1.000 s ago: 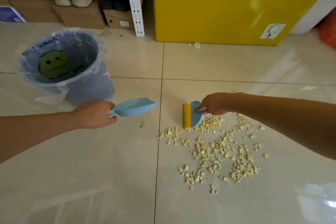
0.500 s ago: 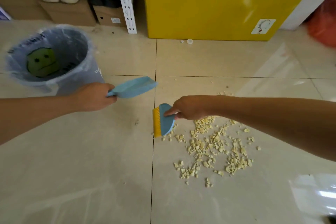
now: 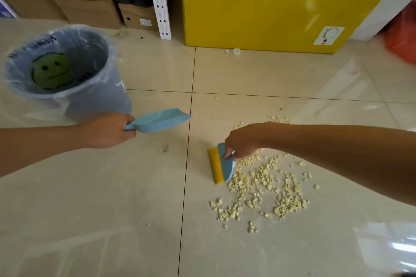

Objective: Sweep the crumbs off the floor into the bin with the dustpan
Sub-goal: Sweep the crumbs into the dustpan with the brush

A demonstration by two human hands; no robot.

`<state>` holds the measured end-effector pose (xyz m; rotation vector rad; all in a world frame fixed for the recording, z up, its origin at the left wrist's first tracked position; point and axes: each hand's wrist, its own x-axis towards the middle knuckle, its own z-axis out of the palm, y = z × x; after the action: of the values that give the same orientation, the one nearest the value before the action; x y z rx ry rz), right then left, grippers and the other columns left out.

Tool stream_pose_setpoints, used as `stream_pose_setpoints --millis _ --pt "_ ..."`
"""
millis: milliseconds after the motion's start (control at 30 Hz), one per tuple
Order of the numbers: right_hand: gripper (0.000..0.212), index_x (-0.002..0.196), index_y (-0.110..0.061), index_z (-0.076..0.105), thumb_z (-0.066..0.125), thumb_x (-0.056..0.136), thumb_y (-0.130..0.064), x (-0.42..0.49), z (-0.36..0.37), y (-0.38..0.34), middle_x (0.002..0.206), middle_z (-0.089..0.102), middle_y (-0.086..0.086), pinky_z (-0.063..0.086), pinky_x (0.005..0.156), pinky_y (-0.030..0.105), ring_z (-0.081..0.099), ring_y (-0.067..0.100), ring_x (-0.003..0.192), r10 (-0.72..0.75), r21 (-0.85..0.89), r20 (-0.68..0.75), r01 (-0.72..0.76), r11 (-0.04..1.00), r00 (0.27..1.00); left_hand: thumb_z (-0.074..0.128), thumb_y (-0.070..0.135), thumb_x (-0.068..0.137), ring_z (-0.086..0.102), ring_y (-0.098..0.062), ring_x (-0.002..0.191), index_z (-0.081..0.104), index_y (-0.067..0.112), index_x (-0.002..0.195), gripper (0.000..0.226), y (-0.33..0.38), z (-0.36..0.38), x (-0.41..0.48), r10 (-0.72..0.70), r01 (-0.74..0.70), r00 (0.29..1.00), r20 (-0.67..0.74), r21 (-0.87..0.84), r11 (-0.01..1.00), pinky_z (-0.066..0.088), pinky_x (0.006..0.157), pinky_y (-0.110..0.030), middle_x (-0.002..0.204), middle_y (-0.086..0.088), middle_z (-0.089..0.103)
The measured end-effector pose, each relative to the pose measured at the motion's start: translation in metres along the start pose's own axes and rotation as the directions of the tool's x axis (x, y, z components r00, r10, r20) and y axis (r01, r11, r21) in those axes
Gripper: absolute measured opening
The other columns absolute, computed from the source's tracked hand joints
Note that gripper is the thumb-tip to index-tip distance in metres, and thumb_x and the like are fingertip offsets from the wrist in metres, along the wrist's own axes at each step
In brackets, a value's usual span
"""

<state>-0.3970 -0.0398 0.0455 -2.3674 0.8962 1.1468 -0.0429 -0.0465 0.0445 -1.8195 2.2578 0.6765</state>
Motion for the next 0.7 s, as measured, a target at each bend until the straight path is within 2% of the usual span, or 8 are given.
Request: stream_pose_setpoints --millis 133,200,267,333,433,533,633,700 --pt "0.037 0.137 -0.027 0.058 0.047 0.102 -0.027 -0.002 -0.001 0.012 0.135 0.059 -0.003 0.041 0.093 0.029 0.053 0.020 0.123 0.040 -0.052 0.087 -0.036 0.998 0.995 0.056 0.030 0.092 0.061 -0.024 0.063 0.055 0.013 0.077 0.022 0.009 0.002 0.007 -0.009 0.009 0.999 -0.035 -0.016 1.000 0.049 0.064 -0.041 0.066 -0.005 0.062" --pt "0.037 0.136 -0.026 0.059 0.048 0.102 -0.026 -0.011 0.006 0.016 0.133 0.060 -0.002 0.040 0.086 0.026 0.054 0.019 0.121 0.065 -0.022 0.103 -0.064 0.998 0.993 0.057 0.032 0.091 0.061 -0.023 0.063 0.053 0.016 0.074 0.023 0.021 -0.002 0.015 0.015 -0.015 0.999 -0.042 -0.004 1.000 0.049 0.063 -0.039 0.064 -0.003 0.061" --pt "0.036 0.135 -0.025 0.060 0.049 0.101 -0.027 -0.019 0.007 0.019 0.131 0.062 -0.003 0.043 0.088 0.027 0.056 0.019 0.120 0.080 0.024 0.100 -0.083 0.996 0.992 0.056 0.033 0.092 0.060 -0.022 0.063 0.053 0.019 0.074 0.023 0.028 -0.005 0.019 0.030 -0.030 0.999 -0.032 0.000 1.000 0.047 0.062 -0.037 0.064 -0.001 0.061" --pt "0.037 0.135 -0.028 0.059 0.050 0.100 -0.029 -0.025 -0.004 0.022 0.130 0.062 -0.005 0.046 0.095 0.033 0.057 0.018 0.117 0.082 0.091 0.045 -0.085 0.992 0.996 0.056 0.033 0.092 0.061 -0.022 0.063 0.055 0.018 0.076 0.023 0.028 -0.006 0.022 0.024 -0.024 0.999 -0.028 -0.004 1.000 0.048 0.063 -0.038 0.065 -0.002 0.062" --pt "0.038 0.140 -0.029 0.055 0.048 0.102 -0.030 -0.027 -0.036 0.028 0.129 0.060 -0.008 0.045 0.094 0.032 0.058 0.017 0.112 0.088 0.174 -0.106 -0.069 0.982 0.991 0.055 0.033 0.092 0.062 -0.025 0.062 0.052 0.014 0.074 0.026 0.021 -0.004 0.023 0.006 -0.007 0.999 -0.047 -0.029 1.000 0.049 0.063 -0.040 0.064 -0.004 0.061" --pt "0.036 0.135 -0.023 0.058 0.041 0.104 -0.029 -0.006 -0.057 0.041 0.128 0.062 0.001 0.048 0.094 0.039 0.059 0.023 0.112 0.157 0.210 -0.282 -0.099 0.973 0.947 0.053 0.035 0.091 0.061 -0.025 0.060 0.050 0.014 0.073 0.028 0.013 -0.002 0.022 -0.013 0.010 0.995 -0.102 -0.031 0.999 0.050 0.062 -0.043 0.061 -0.004 0.060" --pt "0.032 0.125 -0.012 0.060 0.036 0.104 -0.020 0.035 -0.058 0.060 0.120 0.062 0.010 0.049 0.079 0.036 0.060 0.030 0.106 0.299 0.231 -0.357 -0.226 0.946 0.885 0.052 0.034 0.091 0.060 -0.027 0.055 0.047 0.013 0.072 0.030 0.008 0.000 0.017 -0.060 0.054 0.986 -0.154 -0.042 0.998 0.049 0.056 -0.044 0.059 -0.008 0.059" --pt "0.023 0.107 -0.011 0.059 0.038 0.100 -0.016 0.061 -0.053 0.074 0.107 0.064 0.011 0.045 0.067 0.033 0.063 0.030 0.093 0.392 0.308 -0.403 -0.281 0.909 0.827 0.050 0.036 0.093 0.060 -0.027 0.054 0.047 0.016 0.073 0.028 0.007 0.000 0.008 -0.093 0.083 0.983 -0.159 -0.066 0.994 0.049 0.055 -0.044 0.059 -0.007 0.060"
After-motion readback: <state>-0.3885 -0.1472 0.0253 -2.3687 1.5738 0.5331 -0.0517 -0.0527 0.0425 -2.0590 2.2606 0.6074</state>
